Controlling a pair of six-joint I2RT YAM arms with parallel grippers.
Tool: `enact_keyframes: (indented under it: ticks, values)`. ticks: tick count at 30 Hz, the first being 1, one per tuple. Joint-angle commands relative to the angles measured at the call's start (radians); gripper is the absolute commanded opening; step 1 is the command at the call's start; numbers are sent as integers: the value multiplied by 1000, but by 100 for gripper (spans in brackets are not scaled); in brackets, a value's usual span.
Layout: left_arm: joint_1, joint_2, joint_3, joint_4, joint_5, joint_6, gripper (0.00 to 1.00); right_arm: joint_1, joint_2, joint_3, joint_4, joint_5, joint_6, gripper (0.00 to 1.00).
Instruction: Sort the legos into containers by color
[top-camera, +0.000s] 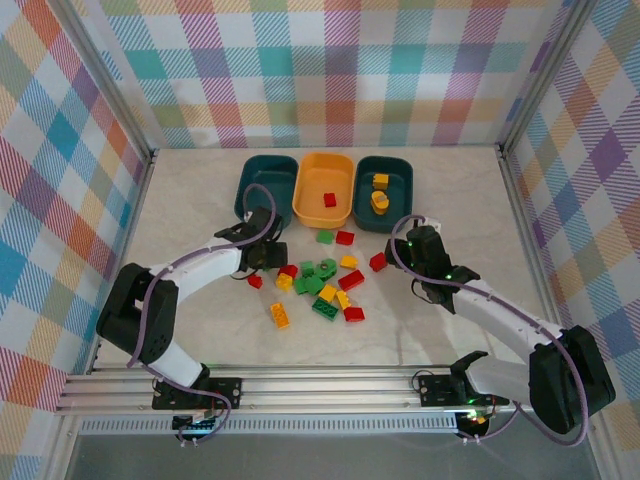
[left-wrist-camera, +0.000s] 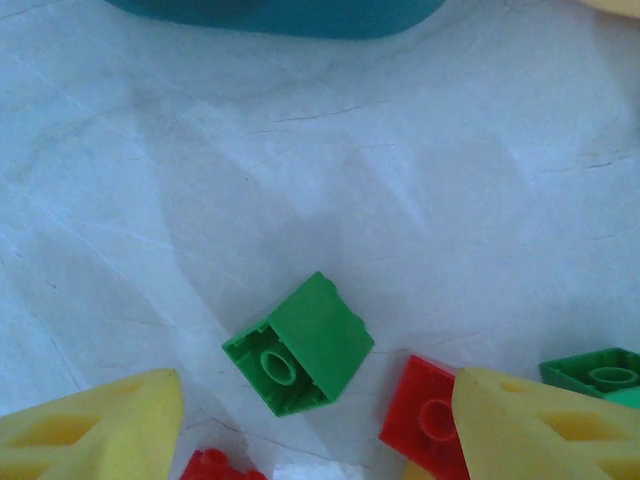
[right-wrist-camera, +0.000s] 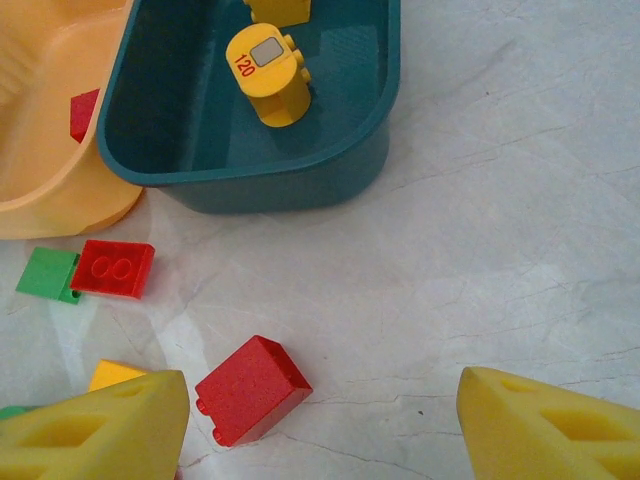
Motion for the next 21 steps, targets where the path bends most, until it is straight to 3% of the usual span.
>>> enact_keyframes:
  ticks: [1, 6, 12, 21]
  values:
    - [32, -15, -1, 106, 23, 127, 71, -1, 3, 8, 11, -16, 7, 71]
    - [61, 44, 12, 85, 61, 157, 65, -1, 6, 9, 11, -20, 8, 71]
    - [61, 24, -44, 107, 132, 160, 70, -1, 15, 9, 14, -26, 10, 71]
    - [63, 47, -23, 48, 74, 141, 66, -1, 32, 13, 15, -22, 10, 71]
